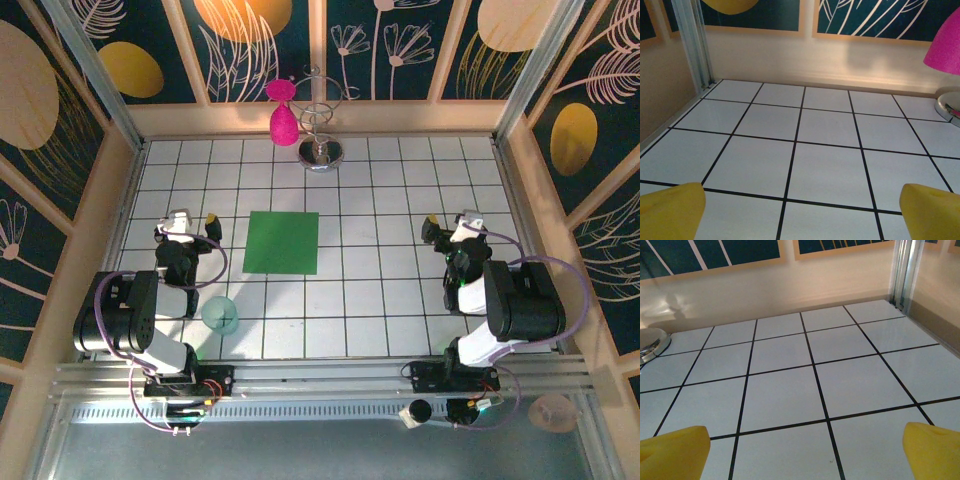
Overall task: Fold a paper plane with a square sheet of paper (pick it up from the middle)
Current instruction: Move the square sheet of paper to the center of the table.
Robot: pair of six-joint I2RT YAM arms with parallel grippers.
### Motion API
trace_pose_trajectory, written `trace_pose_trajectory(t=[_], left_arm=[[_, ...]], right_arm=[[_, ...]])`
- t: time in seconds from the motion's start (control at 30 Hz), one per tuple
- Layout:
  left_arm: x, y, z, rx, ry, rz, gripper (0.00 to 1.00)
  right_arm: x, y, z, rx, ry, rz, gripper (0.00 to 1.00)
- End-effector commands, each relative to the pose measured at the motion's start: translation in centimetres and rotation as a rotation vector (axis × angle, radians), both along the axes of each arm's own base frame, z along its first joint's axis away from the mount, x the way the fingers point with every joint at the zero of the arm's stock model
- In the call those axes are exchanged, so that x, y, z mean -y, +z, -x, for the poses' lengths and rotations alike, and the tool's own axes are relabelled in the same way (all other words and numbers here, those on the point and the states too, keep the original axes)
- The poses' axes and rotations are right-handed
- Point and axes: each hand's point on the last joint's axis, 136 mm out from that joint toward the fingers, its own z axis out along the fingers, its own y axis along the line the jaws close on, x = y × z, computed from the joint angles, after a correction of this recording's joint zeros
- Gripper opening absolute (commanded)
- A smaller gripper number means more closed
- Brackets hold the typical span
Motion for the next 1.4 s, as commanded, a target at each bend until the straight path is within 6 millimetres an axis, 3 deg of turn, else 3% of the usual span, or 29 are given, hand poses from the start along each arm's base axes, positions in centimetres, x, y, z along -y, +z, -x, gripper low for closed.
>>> trace_pose_trajectory(t=[0.0, 0.23, 0.4, 0.6, 0.7, 0.83, 0.97, 1.13, 1.23, 1.37], left_arm=[[-0.2, 1.4, -0.2, 0.058, 0.009, 0.000, 0.99], [-2.7, 4.6, 2.5, 0.156, 0.158, 0.043, 0.99], [-3.4, 7.6, 2.4, 0.191, 0.200, 0.119, 0.99], [-2.8, 9.2, 0.7, 0.114, 0.186, 0.289, 0.99], [-2.5, 9.4, -0.3, 0.040, 0.190, 0.364, 0.99], [0.3, 9.6, -1.5, -0.029, 0.044, 0.457, 0.99], [3.5, 10.2, -2.2, -0.041, -0.135, 0.546, 0.99], [4.8, 9.9, -2.7, -0.050, -0.205, 0.621, 0.99], [5.2, 9.3, -3.0, -0.074, -0.224, 0.638, 0.99], [5.5, 8.6, -3.1, -0.104, -0.231, 0.643, 0.99]], right_arm=[[0.1, 1.4, -0.6, 0.055, -0.009, -0.010, 0.99], [0.3, 3.0, -1.2, 0.025, -0.025, -0.003, 0.99], [0.1, 5.7, -2.5, -0.023, -0.076, -0.055, 0.99], [-1.9, 6.3, -5.0, -0.292, -0.095, -0.334, 0.99], [-6.7, 7.1, -6.0, -0.364, 0.050, -0.411, 0.99], [-15.8, 6.7, -5.9, -0.487, 0.266, -0.471, 0.99], [-25.6, 5.2, -4.2, -0.603, 0.486, -0.545, 0.92], [-35.3, 2.5, -2.1, -0.732, 0.638, -0.550, 0.81], [-39.1, 0.2, -1.5, -0.809, 0.665, -0.536, 0.73], [-40.8, -2.5, -1.5, -0.881, 0.620, -0.528, 0.66]])
